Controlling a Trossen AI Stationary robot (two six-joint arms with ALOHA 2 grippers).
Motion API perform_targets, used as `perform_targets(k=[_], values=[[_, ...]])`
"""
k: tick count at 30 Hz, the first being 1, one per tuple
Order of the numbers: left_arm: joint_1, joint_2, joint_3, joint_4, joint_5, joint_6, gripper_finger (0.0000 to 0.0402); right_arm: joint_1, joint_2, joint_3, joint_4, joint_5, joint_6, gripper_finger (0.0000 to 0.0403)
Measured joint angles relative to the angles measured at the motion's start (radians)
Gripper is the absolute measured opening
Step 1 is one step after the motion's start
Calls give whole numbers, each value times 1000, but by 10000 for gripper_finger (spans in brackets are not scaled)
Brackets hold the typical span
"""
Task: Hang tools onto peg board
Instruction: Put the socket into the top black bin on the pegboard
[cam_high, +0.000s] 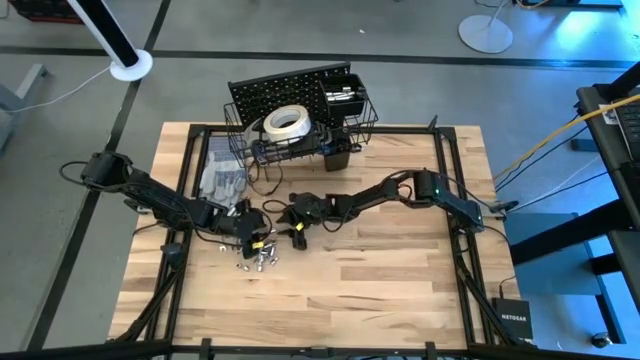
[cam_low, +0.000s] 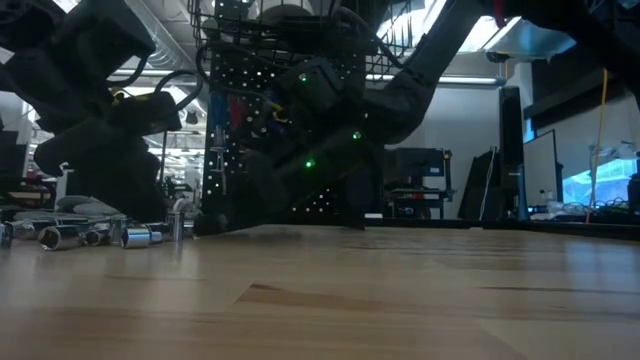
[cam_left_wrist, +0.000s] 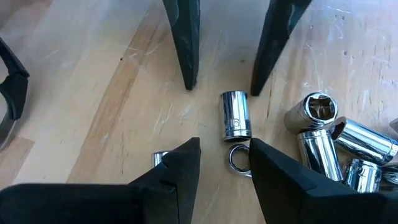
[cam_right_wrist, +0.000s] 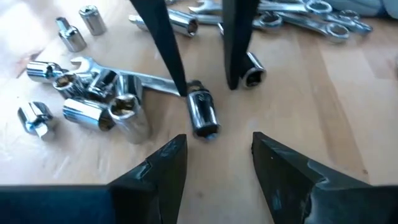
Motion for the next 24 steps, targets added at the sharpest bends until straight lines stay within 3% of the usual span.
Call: perform_targets(k=[17,20,24], values=[[5,34,0,53,-42,42,131,11,25,-2,119,15,-38,181],[8,52,1,80,-46,25,131,10,25,-1,119,31,-54,160],[8,59,1,95,-46,27,131,11,23,0,107,88,-59,104]])
